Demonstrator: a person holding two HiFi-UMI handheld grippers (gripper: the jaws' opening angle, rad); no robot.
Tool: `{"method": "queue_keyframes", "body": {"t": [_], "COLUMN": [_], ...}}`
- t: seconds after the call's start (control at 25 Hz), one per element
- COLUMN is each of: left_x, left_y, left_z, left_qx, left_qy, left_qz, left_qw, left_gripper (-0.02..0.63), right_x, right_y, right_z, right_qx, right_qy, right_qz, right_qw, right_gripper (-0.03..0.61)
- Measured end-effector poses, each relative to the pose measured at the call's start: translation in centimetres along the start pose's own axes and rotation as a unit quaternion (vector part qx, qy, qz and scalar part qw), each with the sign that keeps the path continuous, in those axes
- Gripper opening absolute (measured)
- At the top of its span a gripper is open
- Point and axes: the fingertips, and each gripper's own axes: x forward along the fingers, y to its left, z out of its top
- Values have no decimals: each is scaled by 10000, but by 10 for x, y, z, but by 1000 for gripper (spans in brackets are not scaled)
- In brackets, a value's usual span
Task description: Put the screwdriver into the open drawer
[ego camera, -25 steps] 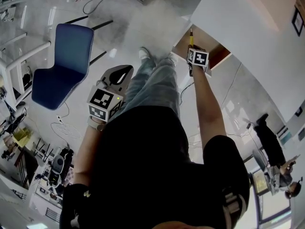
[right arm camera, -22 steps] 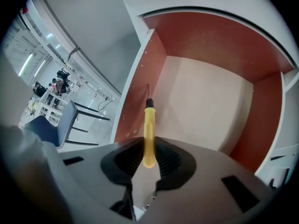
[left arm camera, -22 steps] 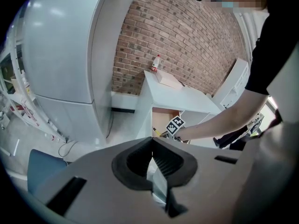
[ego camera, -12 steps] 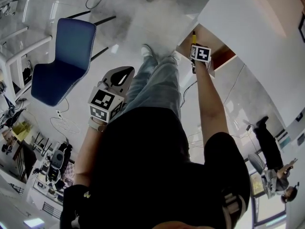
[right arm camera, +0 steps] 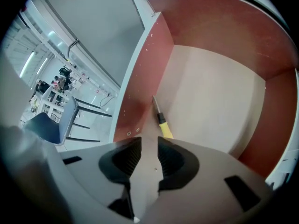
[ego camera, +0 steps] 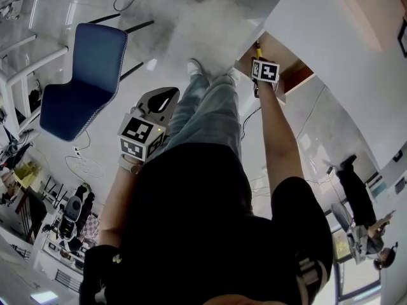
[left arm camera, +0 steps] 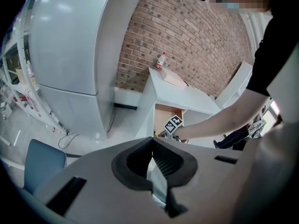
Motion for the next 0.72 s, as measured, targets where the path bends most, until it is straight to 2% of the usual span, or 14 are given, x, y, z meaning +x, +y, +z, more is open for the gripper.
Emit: {"method": "queue_keyframes", "body": {"t": [0.4,0.72], "left_x": [6,23], "left_y": [-6,8], "left_z": [19,28], "left_qx": [-24,-86], "left_qy": [-181,-438], "left_qz": [-7,167], "left_qw": [9998,9989], "left_gripper": [3,3], "right_x": [-33,-65], "right_y": [13,39], "right_z": [16,34], "right_qx": [-160,-453], "right_qy": [-227,-725], "right_qz": [108,283], "right_qw": [9996,9959], "right_gripper": [98,18]}}
